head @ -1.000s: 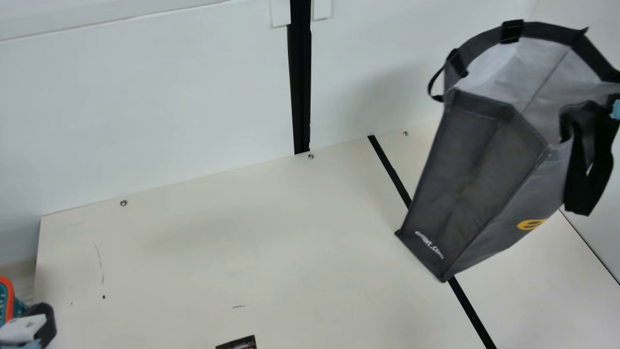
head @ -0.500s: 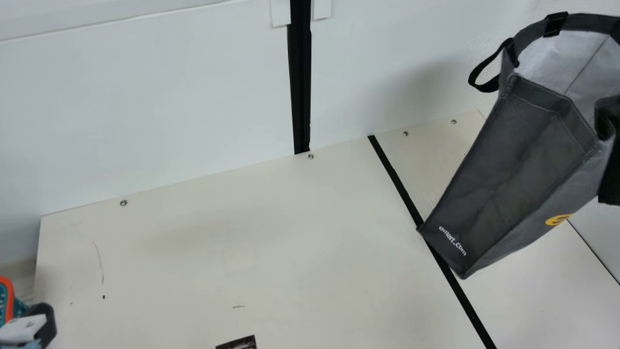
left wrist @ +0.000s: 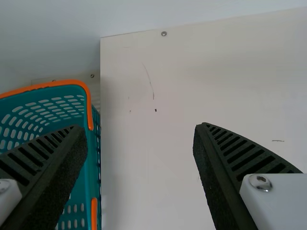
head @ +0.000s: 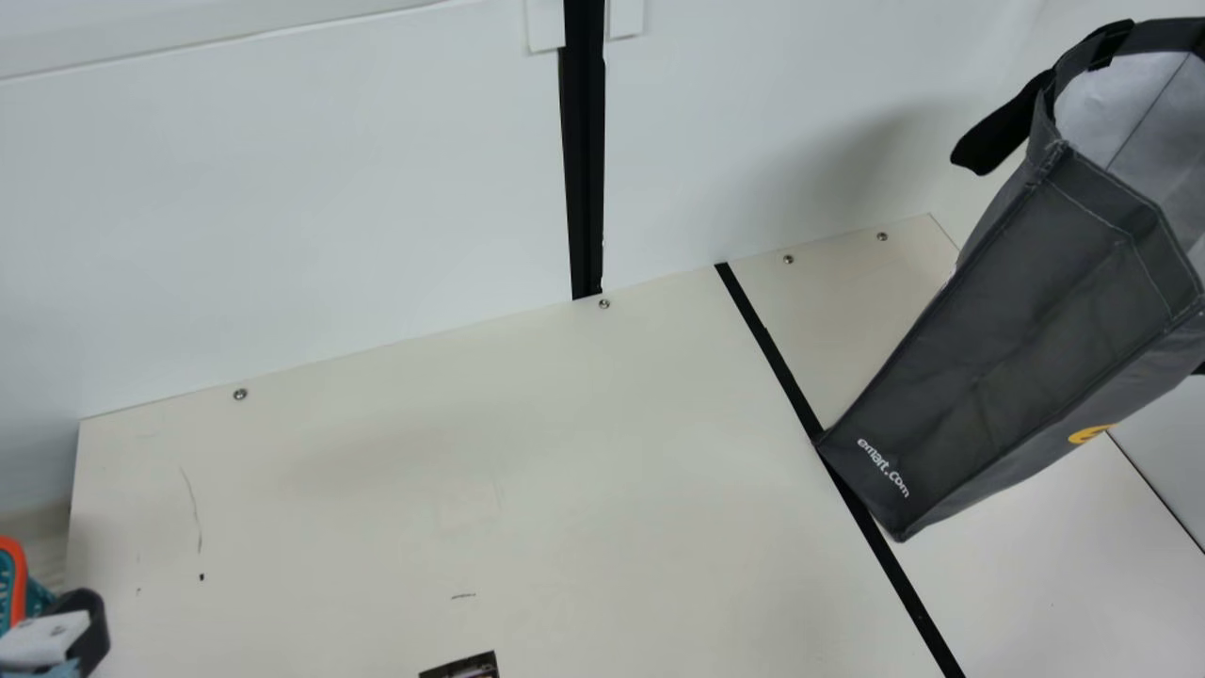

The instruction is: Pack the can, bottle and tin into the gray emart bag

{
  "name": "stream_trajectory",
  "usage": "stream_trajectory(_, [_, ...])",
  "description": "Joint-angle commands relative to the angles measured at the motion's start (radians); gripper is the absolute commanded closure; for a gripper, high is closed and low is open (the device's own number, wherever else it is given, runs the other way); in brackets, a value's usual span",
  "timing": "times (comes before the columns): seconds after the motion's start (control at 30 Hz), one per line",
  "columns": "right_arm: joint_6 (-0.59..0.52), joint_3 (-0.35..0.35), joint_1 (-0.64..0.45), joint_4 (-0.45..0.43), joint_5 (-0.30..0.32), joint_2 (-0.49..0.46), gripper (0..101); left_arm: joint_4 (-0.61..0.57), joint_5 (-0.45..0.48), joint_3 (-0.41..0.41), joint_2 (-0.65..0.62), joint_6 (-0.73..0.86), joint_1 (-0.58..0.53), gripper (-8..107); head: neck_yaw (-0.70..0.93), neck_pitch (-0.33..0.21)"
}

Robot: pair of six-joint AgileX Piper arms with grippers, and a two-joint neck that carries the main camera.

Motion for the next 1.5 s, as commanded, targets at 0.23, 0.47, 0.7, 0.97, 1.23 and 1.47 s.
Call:
stream_trajectory(0.23, [-0.017, -0.014, 0.041, 0.046, 0.000, -0.048, 10, 0.000, 0.000, 0.000, 0.000, 0.000, 0.000, 9, -0.001, -0.023])
stream_trajectory(0.47, [-0.024, 0.009, 0.116, 0.053, 0.000, -0.098, 10, 0.000, 0.000, 0.000, 0.000, 0.000, 0.000, 9, -0.001, -0.023])
stream_trajectory(0.7, [-0.013, 0.051, 0.220, 0.025, 0.000, -0.150, 10, 0.000, 0.000, 0.000, 0.000, 0.000, 0.000, 9, -0.001, -0.023])
stream_trajectory(0.97, [0.019, 0.118, 0.355, -0.022, 0.000, -0.208, 10, 0.000, 0.000, 0.000, 0.000, 0.000, 0.000, 9, -0.001, -0.023])
stream_trajectory(1.23, [0.054, 0.197, 0.476, -0.061, 0.000, -0.263, 10, 0.000, 0.000, 0.000, 0.000, 0.000, 0.000, 9, -0.001, -0.023])
stream_trajectory(1.47, [0.065, 0.321, 0.577, -0.062, -0.049, -0.320, 10, 0.000, 0.000, 0.000, 0.000, 0.000, 0.000, 9, -0.001, -0.023])
